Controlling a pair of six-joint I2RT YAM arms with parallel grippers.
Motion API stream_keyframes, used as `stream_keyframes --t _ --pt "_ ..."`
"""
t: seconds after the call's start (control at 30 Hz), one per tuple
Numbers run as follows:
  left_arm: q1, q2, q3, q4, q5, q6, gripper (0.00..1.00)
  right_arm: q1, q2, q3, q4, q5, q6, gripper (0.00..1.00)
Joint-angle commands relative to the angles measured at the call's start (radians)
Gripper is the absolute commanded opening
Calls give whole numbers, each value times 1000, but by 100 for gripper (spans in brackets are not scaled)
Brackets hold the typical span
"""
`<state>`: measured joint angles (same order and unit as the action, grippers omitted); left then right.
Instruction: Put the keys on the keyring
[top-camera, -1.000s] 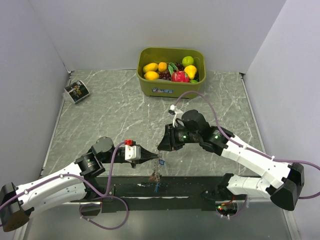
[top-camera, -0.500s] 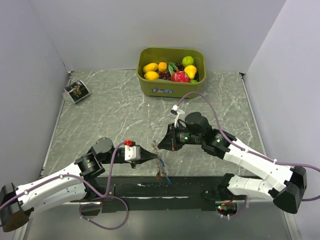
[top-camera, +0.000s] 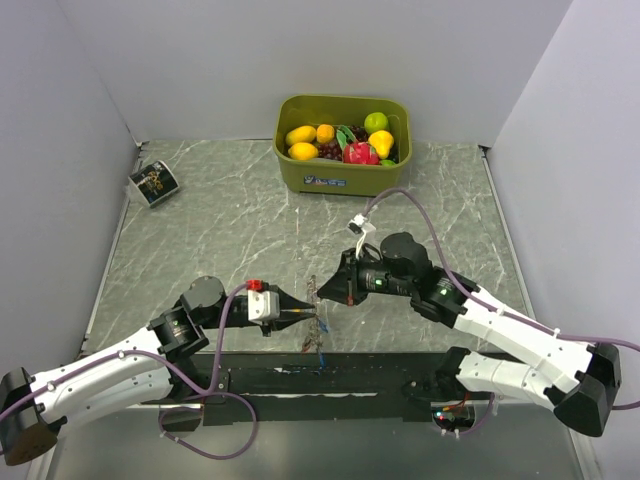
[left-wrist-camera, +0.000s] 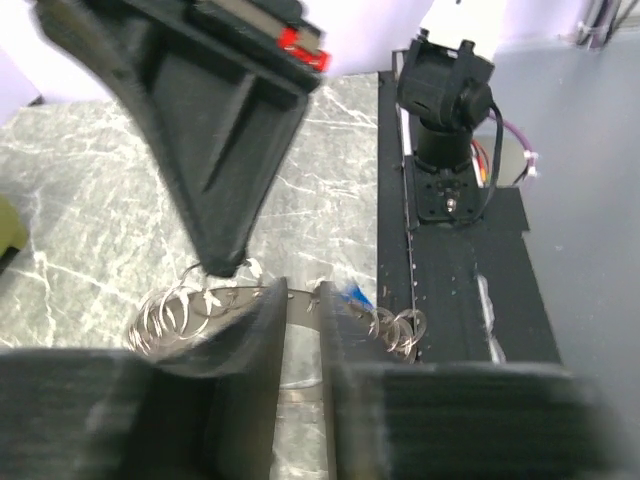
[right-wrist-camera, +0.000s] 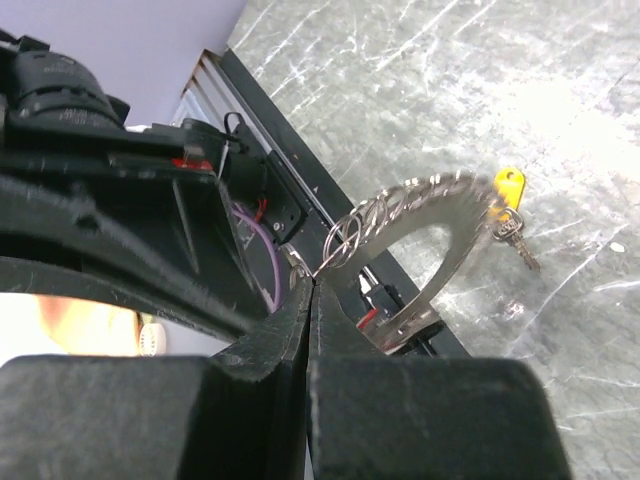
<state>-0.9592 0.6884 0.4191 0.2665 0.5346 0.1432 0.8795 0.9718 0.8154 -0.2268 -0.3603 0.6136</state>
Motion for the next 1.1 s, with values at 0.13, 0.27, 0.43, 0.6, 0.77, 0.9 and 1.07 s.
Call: stream_keyframes --t 0.13,0.27,0.43,0.6,0.77,0.9,1.07 --pt "-3 -23 23 39 -74 -54 49 4 -87 -51 155 -6 0 0" --pt "-4 -29 30 36 -116 -112 64 3 -99 -56 155 1 -3 0" --pt "-4 -35 50 36 -156 -189 71 3 -104 -65 161 4 -15 0" --pt "-1 -44 55 49 -133 -226 71 3 -133 -93 199 7 -38 0" --pt "-1 -53 61 57 -90 -267 67 4 -177 -127 222 7 -74 0" --pt "-1 -53 56 65 -36 -278 65 4 -189 -131 250 8 -94 0" --pt "-1 -24 61 65 -1 -272 61 4 -193 -127 256 -3 -112 0"
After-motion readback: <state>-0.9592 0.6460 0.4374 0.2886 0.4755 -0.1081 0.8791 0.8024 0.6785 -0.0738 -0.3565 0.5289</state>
